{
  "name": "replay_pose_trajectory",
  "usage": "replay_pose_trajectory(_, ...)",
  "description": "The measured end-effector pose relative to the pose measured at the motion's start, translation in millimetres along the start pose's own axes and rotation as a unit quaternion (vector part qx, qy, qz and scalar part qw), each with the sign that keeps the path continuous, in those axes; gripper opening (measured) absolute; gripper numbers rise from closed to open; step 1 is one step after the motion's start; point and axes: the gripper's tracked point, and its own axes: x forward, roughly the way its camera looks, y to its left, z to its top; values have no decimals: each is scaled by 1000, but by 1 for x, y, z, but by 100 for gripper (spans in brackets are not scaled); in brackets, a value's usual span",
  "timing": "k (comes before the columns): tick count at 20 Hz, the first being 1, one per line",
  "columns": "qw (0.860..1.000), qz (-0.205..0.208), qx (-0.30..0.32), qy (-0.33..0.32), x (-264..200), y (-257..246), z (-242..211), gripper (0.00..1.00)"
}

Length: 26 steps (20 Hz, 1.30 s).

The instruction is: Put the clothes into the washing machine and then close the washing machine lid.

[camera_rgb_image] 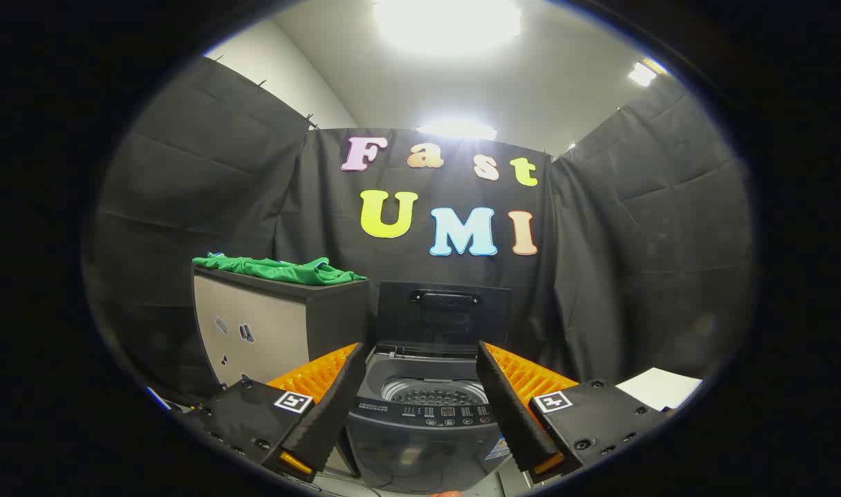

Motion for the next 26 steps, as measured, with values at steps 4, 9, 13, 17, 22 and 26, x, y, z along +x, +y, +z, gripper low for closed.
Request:
replay_pose_trajectory(4,1000,-1,1,0,2,-1,1,100)
replay_pose_trajectory(9,1000,-5,-1,1,2,-5,0,100)
replay_pose_trajectory(13,1000,-4,4,2,-1,-5,3,100)
replay_pose_trajectory(17,1000,-4,1,1,-2,-6,4,100)
replay_pose_trajectory(22,1000,-4,-2,3,-5,-6,3,100)
replay_pose_trajectory(26,1000,-6,-2,4,-4,-5,4,100)
